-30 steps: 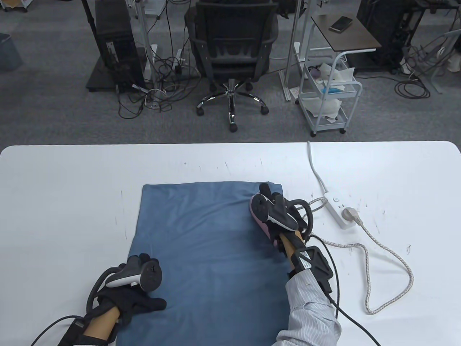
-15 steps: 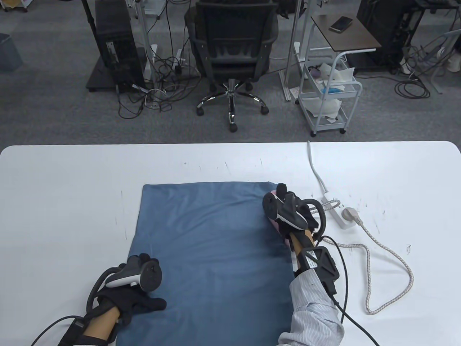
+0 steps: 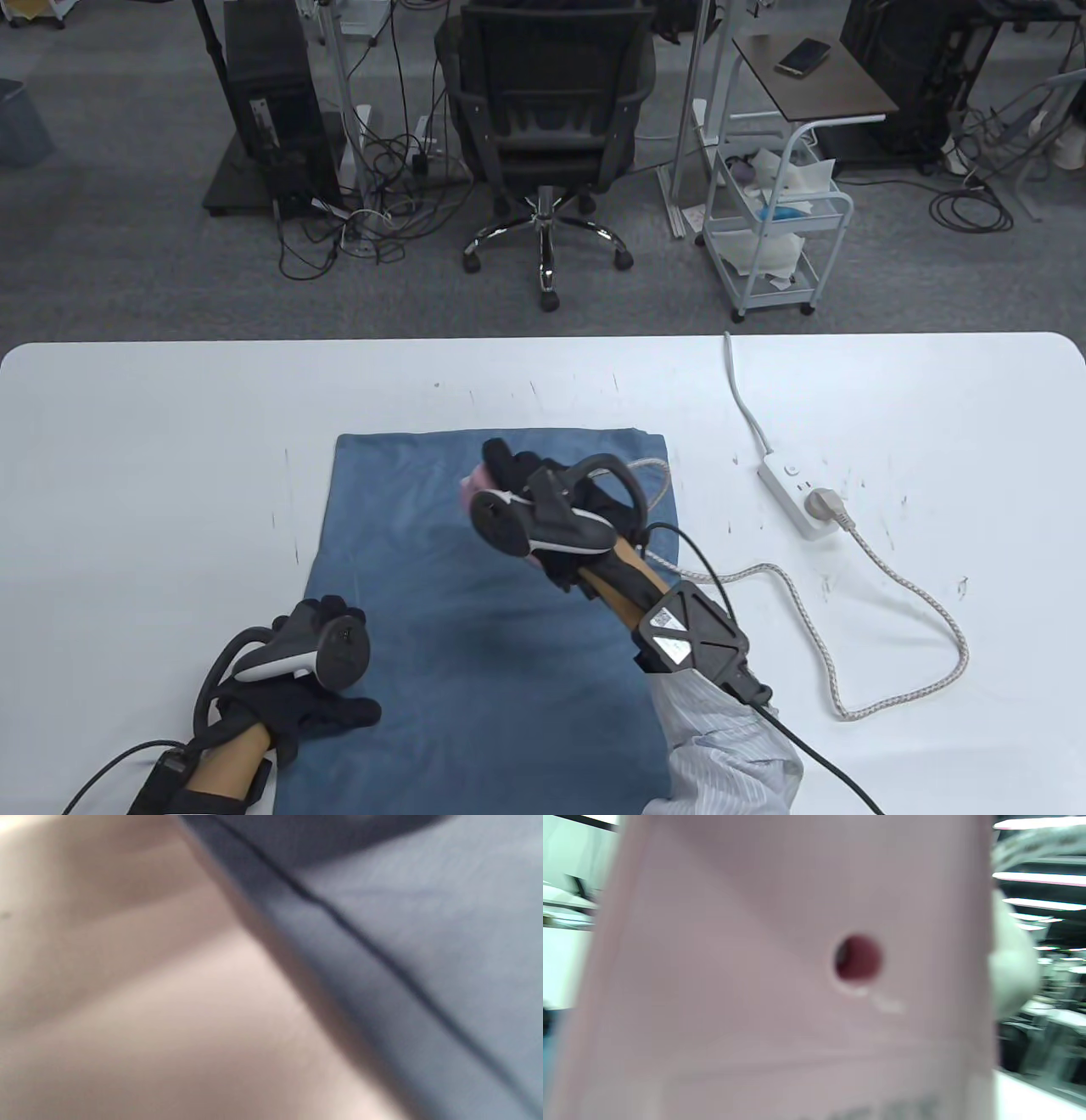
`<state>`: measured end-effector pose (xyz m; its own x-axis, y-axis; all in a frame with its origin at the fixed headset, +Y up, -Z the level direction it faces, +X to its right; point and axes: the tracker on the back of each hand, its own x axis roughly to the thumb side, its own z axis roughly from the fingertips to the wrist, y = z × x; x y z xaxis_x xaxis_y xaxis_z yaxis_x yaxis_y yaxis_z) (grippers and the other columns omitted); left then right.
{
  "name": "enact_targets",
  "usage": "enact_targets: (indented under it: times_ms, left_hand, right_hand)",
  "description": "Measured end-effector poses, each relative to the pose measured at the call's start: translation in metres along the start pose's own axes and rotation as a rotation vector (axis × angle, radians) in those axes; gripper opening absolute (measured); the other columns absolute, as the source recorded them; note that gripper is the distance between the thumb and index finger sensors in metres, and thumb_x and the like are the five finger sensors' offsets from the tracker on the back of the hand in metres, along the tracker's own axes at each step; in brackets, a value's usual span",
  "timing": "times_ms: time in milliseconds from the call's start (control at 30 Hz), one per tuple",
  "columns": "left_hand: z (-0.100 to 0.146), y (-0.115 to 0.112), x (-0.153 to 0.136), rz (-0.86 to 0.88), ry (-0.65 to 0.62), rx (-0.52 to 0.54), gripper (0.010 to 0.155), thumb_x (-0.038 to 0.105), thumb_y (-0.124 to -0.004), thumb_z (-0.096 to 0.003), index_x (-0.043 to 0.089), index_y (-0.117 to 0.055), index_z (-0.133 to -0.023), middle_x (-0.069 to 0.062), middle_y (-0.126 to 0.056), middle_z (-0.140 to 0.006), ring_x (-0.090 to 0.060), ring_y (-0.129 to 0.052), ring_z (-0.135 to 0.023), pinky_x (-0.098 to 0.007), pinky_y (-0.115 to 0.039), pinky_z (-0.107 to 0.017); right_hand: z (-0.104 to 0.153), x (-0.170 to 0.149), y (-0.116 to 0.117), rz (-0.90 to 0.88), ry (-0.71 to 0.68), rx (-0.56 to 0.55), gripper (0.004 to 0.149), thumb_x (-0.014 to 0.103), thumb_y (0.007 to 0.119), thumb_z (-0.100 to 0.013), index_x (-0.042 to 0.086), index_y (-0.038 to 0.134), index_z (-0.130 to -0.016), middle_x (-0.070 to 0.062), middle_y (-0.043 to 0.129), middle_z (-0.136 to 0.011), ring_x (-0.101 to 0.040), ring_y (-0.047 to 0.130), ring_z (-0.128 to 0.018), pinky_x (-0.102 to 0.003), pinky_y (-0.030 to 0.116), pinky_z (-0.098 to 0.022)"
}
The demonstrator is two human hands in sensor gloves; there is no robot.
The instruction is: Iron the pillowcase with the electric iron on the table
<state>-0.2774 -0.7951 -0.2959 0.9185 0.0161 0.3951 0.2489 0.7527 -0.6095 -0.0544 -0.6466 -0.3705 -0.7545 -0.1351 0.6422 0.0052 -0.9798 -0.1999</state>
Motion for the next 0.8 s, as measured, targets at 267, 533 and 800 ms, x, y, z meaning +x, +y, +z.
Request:
enact_targets:
  times_ms: [267,533,800]
  left_hand:
    - [0.000,0.000,0.001,0.031,-0.004,-0.018,0.113,0.069,-0.053,-0.0434,0.002,0.014,-0.106,-0.034,0.016,-0.108,-0.062,0.002,-0.098,-0.069,-0.015,-0.071]
    - [-0.001,0.001,0.001,0.031,-0.007,-0.038,0.113,0.068,-0.053,-0.0437,0.000,0.011,-0.107,-0.035,0.016,-0.107,-0.063,0.003,-0.097,-0.070,-0.014,-0.071]
    - [-0.001,0.001,0.000,0.035,-0.009,-0.041,0.113,0.068,-0.053,-0.0438,0.000,0.011,-0.107,-0.036,0.016,-0.106,-0.063,0.004,-0.097,-0.070,-0.014,-0.071]
  right_hand:
    - [-0.017,0.063,0.063,-0.074,-0.174,0.043,0.067,0.043,0.053,-0.057,0.002,0.045,-0.109,-0.009,0.085,-0.078,-0.017,0.093,-0.044,-0.033,0.086,-0.037]
    - [-0.037,0.031,0.087,-0.152,0.006,-0.006,0.066,0.044,0.059,-0.055,0.007,0.047,-0.109,-0.010,0.086,-0.077,-0.018,0.093,-0.044,-0.033,0.085,-0.037]
    - [-0.052,-0.018,0.091,-0.110,0.231,0.037,0.066,0.043,0.060,-0.055,0.007,0.047,-0.109,-0.010,0.085,-0.075,-0.017,0.092,-0.042,-0.032,0.085,-0.035]
